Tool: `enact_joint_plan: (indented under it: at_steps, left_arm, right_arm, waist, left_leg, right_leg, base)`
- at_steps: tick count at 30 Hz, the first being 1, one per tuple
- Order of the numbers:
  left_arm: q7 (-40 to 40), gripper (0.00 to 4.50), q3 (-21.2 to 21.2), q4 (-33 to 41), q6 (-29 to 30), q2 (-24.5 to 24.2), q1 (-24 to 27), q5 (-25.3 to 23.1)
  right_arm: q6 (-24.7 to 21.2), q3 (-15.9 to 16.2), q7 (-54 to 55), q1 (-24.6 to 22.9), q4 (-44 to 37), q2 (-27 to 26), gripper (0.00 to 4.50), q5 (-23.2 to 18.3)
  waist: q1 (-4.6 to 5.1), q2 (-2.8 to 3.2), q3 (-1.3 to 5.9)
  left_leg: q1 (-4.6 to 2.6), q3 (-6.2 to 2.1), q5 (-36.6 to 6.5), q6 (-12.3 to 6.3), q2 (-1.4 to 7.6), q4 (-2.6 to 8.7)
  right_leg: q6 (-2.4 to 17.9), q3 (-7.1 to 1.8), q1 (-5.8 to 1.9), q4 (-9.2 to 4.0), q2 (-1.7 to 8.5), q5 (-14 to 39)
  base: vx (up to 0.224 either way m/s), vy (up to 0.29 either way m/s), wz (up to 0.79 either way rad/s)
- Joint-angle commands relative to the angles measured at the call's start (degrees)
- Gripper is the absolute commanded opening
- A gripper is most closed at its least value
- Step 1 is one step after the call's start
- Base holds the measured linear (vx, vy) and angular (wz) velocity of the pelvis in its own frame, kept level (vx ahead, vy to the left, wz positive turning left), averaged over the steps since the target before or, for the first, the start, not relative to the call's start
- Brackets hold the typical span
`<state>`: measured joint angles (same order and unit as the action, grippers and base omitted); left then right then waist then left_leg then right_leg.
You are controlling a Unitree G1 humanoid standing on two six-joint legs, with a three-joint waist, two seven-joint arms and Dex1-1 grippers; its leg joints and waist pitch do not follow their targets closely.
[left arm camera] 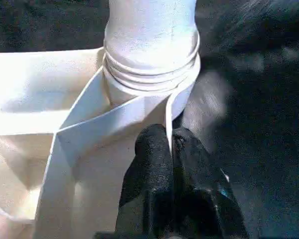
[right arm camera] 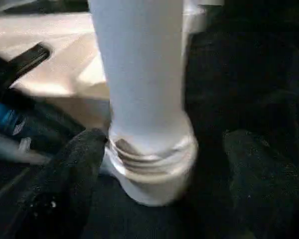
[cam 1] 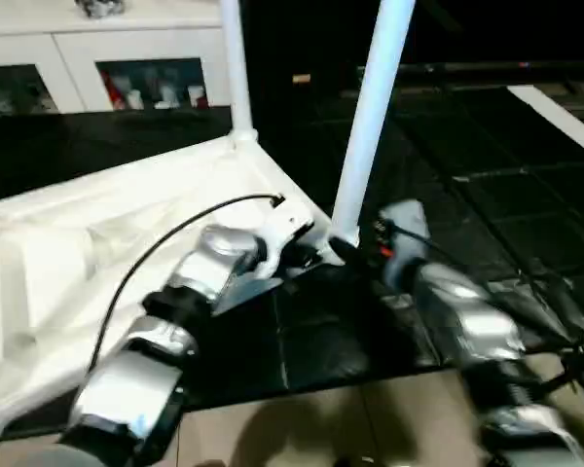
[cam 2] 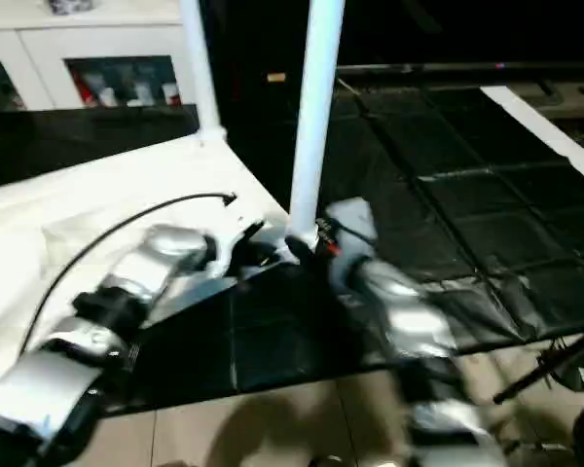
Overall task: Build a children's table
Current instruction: Rotate leg to tighten
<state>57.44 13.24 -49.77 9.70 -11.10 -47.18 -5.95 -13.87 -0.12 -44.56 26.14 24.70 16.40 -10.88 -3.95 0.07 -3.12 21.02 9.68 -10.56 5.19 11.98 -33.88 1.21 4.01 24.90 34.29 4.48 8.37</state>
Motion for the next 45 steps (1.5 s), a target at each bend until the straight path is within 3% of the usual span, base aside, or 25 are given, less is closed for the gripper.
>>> enact_joint_plan:
  at_steps: [1, 7, 12, 13, 14, 15, 16, 18, 19, 24, 29, 34, 45]
  left_arm:
    - [6.58, 0.00, 2.04, 1.67, -4.62, -0.60, -0.27, 0.80]
    - [20.44, 0.00, 5.51, 3.11, -10.27, -4.59, 1.58, 1.52]
    - [26.67, 0.00, 7.35, 3.63, -13.69, -6.88, 2.12, 1.28]
    - [27.45, 0.00, 7.65, 3.71, -14.14, -7.13, 2.16, 1.22]
    - [28.30, 0.00, 7.96, 3.93, -14.45, -7.37, 2.25, 1.27]
    - [29.00, 0.00, 8.28, 4.29, -14.75, -7.56, 2.39, 1.30]
    - [29.88, 0.00, 8.71, 4.92, -14.99, -7.76, 2.64, 1.35]
    - [30.83, 0.00, 9.12, 5.56, -15.12, -7.96, 2.92, 1.41]
    - [31.65, 0.00, 9.61, 6.31, -15.32, -8.16, 3.23, 1.38]
    - [33.33, 0.00, 11.12, 7.99, -16.75, -8.17, 4.39, 0.82]
    - [33.13, 0.00, 11.34, 8.29, -16.71, -7.89, 4.53, 0.69]
    - [32.90, 0.00, 11.55, 8.10, -17.01, -7.83, 4.35, 0.48]
    - [31.12, 0.00, 11.51, 8.12, -16.74, -7.63, 4.71, 0.12]
  right_arm:
    - [0.80, 1.08, -6.51, -0.27, -1.66, 1.95, 4.43, -1.39]
    - [-1.13, 6.31, -26.05, 0.81, -3.52, 10.44, 4.47, -3.96]
    - [-1.86, 9.80, -36.90, 3.02, -2.65, 12.97, 4.47, -4.60]
    - [-1.83, 10.41, -37.94, 3.41, -2.31, 13.00, 4.47, -4.45]
    - [-1.81, 11.02, -38.88, 3.82, -1.93, 13.02, 4.31, -4.48]
    - [-1.79, 11.39, -39.32, 4.24, -1.49, 12.84, 4.20, -4.49]
    - [-1.64, 11.67, -39.54, 4.72, -0.91, 12.50, 4.20, -4.41]
    - [-1.38, 11.90, -39.66, 5.19, -0.32, 12.16, 3.95, -4.31]
    - [-1.05, 12.09, -39.54, 5.70, 0.35, 11.65, 3.95, -4.11]
    - [-0.44, 13.21, -40.65, 7.23, 2.64, 9.52, 3.39, -3.63]
    - [-0.41, 13.98, -41.46, 7.64, 3.22, 8.66, 3.19, -3.98]
    - [-0.59, 14.34, -42.32, 7.82, 3.48, 7.95, 2.53, -3.79]
    - [-1.28, 14.93, -43.23, 6.77, 2.10, 7.78, 2.06, -4.40]
  waist:
    - [-0.14, -0.07, 4.45]
    - [-1.72, -0.22, 4.49]
    - [-2.50, -0.35, 4.38]
    - [-2.55, -0.62, 4.34]
    - [-2.60, -0.48, 4.33]
    - [-2.51, -0.48, 4.34]
    - [-2.51, -1.03, 4.28]
    - [-2.64, -0.66, 4.37]
    - [-2.68, -0.93, 4.39]
    - [-3.00, -0.91, 4.41]
    - [-3.06, -0.96, 4.40]
    - [-3.09, -0.87, 4.43]
    - [-3.07, -0.73, 4.44]
  left_leg:
    - [-0.17, 0.52, -8.58, -6.13, 0.35, 3.12]
    - [-0.53, 0.67, -9.33, -6.23, 0.88, 3.07]
    - [-0.46, 0.63, -10.25, -5.36, 0.96, 3.09]
    - [-0.38, 0.60, -10.31, -5.04, 0.99, 3.15]
    - [-0.45, 0.58, -10.41, -4.87, 1.03, 3.18]
    - [-0.40, 0.55, -10.43, -4.54, 1.04, 3.20]
    - [-0.37, 0.65, -10.41, -4.41, 1.05, 3.23]
    - [-0.48, 0.59, -9.91, -4.04, 1.11, 3.22]
    - [-0.41, 0.62, -9.51, -3.97, 1.09, 3.22]
    - [-0.33, 0.64, -9.01, -4.04, 1.15, 3.23]
    - [-0.33, 0.63, -9.15, -3.73, 1.07, 3.26]
    - [-0.26, 0.63, -8.97, -3.86, 1.03, 3.23]
    - [-0.27, 0.56, -9.20, -3.40, 0.99, 3.28]
  right_leg:
    - [14.26, -2.16, -4.99, -3.60, 2.86, 8.13]
    - [14.55, -2.09, -4.68, -3.37, 2.80, 8.74]
    - [13.63, -1.99, -4.44, -3.51, 2.96, 12.27]
    - [13.17, -1.97, -4.46, -3.50, 3.00, 13.22]
    - [13.04, -1.97, -4.36, -3.54, 3.03, 13.65]
    - [12.92, -1.98, -4.36, -3.52, 3.04, 13.96]
    - [12.63, -2.02, -4.33, -3.62, 3.03, 14.34]
    - [12.76, -2.07, -4.21, -3.44, 3.18, 14.27]
    - [12.67, -2.05, -4.27, -3.42, 3.10, 13.82]
    - [12.72, -2.05, -4.19, -3.21, 3.22, 13.32]
    - [12.11, -2.04, -4.23, -3.28, 3.18, 14.12]
    - [11.72, -2.02, -4.20, -3.32, 3.17, 14.32]
    - [11.37, -2.01, -4.23, -3.37, 3.09, 14.84]
  base:
    - [0.000, 0.000, 0.00]
    - [0.000, 0.000, 0.00]
    - [0.000, 0.000, 0.00]
    - [0.000, 0.000, 0.00]
    - [0.000, 0.000, 0.00]
    - [0.000, 0.000, 0.00]
    - [0.000, 0.000, 0.00]
    - [0.000, 0.000, 0.00]
    - [0.000, 0.000, 0.00]
    - [0.000, 0.000, 0.00]
    - [0.000, 0.000, 0.00]
    - [0.000, 0.000, 0.00]
    - [0.000, 0.000, 0.00]
